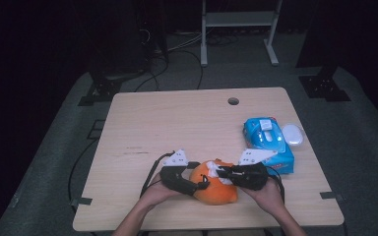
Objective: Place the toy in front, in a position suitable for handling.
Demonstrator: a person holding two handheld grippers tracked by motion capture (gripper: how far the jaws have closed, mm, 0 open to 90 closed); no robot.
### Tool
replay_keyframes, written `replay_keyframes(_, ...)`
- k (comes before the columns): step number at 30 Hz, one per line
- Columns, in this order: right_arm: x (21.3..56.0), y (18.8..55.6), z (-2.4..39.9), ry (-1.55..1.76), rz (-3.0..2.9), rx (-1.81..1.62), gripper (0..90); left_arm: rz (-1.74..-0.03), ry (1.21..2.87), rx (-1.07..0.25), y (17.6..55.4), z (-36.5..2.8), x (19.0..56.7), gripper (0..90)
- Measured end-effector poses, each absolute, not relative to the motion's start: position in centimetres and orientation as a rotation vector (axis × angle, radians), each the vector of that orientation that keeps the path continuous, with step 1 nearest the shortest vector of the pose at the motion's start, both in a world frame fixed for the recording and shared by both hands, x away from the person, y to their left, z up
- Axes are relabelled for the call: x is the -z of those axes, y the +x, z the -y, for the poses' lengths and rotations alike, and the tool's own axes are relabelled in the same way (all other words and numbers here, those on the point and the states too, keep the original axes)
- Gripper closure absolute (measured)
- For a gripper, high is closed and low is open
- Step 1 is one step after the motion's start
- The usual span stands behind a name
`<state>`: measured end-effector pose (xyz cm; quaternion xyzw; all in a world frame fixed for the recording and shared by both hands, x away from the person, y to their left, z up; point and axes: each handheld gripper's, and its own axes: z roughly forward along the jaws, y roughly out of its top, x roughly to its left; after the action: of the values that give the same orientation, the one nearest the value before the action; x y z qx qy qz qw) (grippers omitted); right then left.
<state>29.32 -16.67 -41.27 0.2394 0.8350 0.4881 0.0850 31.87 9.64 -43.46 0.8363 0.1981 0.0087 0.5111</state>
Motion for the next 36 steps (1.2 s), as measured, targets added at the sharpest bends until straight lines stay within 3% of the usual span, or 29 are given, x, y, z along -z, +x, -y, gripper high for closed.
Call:
replay_keyframes(6,41.4,28.1,15.3,0.607,-2.542,-1.43,81.5,-0.504,1.997,0.038,32.4,-10.1,43.5,13.4)
replay_keyframes(10,41.3,28.0,15.2,0.609,-2.53,-1.415,81.5,-0.491,2.022,0.05,32.4,-10.3,44.2,26.0)
replay_keyframes(14,41.2,28.3,16.2,0.674,-2.487,-1.414,81.6,-0.493,2.037,0.041,32.3,-10.5,44.4,30.4)
replay_keyframes(24,42.6,28.8,20.6,0.931,-2.433,-1.406,81.5,-0.465,2.046,0.029,32.0,-10.6,44.4,30.5)
replay_keyframes(32,41.2,29.1,18.1,0.834,-2.4,-1.432,81.5,-0.476,2.065,0.031,31.9,-11.2,44.3,27.8)
replay_keyframes(36,41.4,29.0,18.2,0.816,-2.417,-1.445,81.4,-0.521,2.061,0.071,32.6,-11.3,44.2,14.7)
